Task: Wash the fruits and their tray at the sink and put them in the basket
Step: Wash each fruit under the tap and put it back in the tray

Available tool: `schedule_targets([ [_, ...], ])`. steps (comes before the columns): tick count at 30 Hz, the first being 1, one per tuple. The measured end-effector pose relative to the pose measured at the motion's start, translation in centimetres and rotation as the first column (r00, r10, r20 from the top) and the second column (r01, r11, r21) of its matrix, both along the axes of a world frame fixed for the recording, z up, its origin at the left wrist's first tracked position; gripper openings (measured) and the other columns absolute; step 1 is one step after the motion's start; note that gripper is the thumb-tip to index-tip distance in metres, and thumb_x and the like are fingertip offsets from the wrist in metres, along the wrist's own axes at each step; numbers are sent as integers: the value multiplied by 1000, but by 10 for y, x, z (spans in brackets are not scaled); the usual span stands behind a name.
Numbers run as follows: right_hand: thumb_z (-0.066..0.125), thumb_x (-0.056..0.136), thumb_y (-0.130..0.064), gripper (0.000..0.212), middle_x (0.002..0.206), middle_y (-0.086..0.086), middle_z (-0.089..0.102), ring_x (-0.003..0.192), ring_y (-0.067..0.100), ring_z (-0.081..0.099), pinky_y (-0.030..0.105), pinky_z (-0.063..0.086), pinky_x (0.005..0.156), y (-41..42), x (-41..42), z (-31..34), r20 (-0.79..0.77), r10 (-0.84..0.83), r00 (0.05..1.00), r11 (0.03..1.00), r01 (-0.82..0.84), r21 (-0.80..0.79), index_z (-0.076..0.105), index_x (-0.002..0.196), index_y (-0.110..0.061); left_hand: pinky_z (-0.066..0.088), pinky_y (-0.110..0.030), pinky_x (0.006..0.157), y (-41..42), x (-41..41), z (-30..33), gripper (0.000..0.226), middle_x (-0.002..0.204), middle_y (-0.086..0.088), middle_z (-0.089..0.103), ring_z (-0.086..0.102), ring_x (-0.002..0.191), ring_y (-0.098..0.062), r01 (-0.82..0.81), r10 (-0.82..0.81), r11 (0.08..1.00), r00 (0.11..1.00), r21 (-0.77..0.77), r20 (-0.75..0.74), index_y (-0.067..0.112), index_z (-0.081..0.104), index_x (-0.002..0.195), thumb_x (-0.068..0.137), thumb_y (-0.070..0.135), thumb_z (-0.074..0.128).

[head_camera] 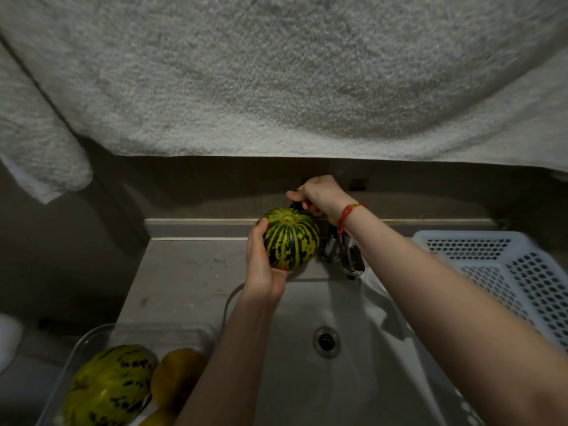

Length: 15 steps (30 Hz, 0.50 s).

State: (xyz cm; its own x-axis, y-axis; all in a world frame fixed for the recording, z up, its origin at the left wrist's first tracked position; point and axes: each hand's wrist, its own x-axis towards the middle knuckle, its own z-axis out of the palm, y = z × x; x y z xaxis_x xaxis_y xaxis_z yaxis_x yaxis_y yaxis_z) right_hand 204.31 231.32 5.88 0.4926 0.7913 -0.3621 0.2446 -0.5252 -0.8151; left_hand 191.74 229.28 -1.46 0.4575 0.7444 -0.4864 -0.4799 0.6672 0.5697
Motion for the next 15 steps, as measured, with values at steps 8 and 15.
schedule_targets([
  [8,68,83,-20,20,54,2,46,41,11,39,21,30,41,4,1,-9,63,15,998,1000,-16,22,55,72,-11,54,-45,73,-2,-2,2,53,131,-20,55,58,110,-36,6,-6,1000,1000,18,-5,18,44,137,90,43,47],
  [15,64,85,-26,18,99,11,59,98,26,53,31,39,81,-21,-18,-16,597,-145,789,933,-91,347,61,97,-13,54,-40,72,-6,-9,6,52,121,-17,61,62,97,-29,28,-29,1000,999,7,32,14,54,129,90,46,43],
])
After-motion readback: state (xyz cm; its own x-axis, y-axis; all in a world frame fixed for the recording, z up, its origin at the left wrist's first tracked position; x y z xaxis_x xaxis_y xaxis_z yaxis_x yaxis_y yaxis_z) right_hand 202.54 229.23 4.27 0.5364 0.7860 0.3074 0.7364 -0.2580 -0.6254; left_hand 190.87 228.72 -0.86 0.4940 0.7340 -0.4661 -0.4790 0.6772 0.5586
